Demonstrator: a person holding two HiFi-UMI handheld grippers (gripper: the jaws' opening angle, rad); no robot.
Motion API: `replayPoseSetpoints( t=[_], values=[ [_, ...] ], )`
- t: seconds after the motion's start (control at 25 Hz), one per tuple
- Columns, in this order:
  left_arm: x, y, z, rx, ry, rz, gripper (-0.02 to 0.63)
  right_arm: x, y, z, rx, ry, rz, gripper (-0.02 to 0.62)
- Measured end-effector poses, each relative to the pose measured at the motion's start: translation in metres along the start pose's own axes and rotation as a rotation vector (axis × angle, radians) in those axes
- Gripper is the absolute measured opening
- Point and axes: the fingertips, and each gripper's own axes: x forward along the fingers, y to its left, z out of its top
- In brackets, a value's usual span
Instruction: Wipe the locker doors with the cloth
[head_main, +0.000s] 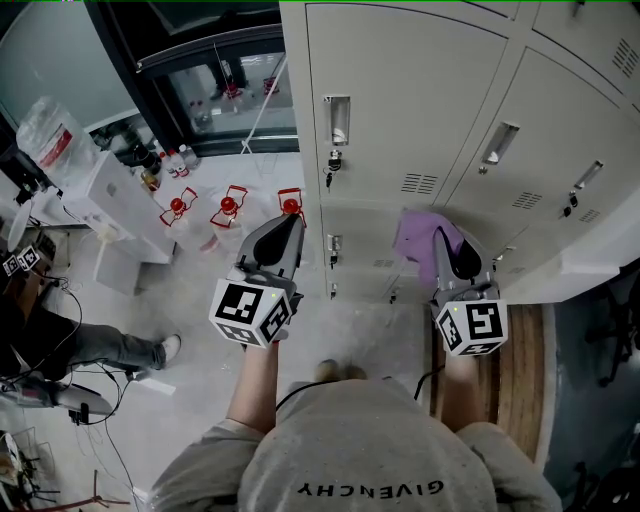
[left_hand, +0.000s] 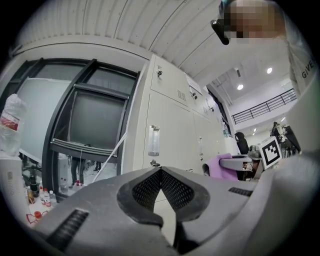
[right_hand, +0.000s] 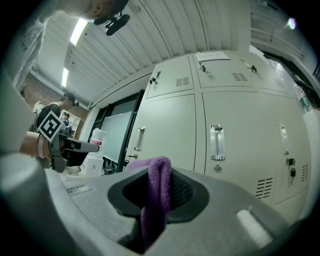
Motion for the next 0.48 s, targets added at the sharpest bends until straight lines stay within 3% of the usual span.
replayPoseSetpoints(
  t=[0.48],
  values=[
    [-0.0002,0.0024,-0.0036,-0.009,0.005,0.007,-0.002,-0.0010,-0.0017,-0.0083,0.025,0.006,-0.012,0.063]
  ],
)
